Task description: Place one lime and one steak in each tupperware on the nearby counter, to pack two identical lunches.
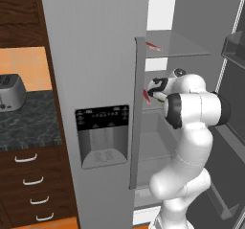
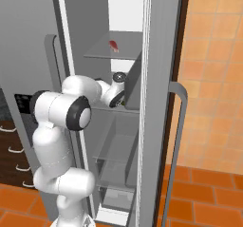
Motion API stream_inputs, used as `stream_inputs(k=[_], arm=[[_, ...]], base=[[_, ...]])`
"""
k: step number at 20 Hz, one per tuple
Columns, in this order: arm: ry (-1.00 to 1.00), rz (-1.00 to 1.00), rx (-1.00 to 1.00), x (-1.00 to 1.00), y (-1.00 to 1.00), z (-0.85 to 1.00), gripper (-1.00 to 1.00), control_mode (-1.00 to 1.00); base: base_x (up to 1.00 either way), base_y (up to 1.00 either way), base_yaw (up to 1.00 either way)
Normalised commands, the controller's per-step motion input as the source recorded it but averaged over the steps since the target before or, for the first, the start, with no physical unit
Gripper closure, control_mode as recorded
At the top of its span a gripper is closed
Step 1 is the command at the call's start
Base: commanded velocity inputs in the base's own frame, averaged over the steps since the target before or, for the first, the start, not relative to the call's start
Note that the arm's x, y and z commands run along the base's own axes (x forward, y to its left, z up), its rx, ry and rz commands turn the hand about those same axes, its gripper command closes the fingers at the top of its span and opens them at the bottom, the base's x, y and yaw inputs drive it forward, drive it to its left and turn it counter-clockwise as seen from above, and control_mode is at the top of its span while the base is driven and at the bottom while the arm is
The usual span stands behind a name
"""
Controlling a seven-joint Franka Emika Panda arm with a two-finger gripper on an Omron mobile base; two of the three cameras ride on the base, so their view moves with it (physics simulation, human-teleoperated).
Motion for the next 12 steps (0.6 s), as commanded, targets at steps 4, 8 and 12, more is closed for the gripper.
stream_inputs(k=[4, 8, 12], arm=[[0.01, 0.01, 0.0, 0.3, 0.0, -0.41, -1.0, -1.0], [0.1, 0.0, 0.0, -0.1, 0.02, -0.66, 1.0, -1.0], [0.03, 0.0, 0.0, -0.47, 0.01, -0.38, 1.0, -1.0]], base=[[0.0, 0.0, 0.0], [0.0, 0.0, 0.0], [0.0, 0.0, 0.0]])
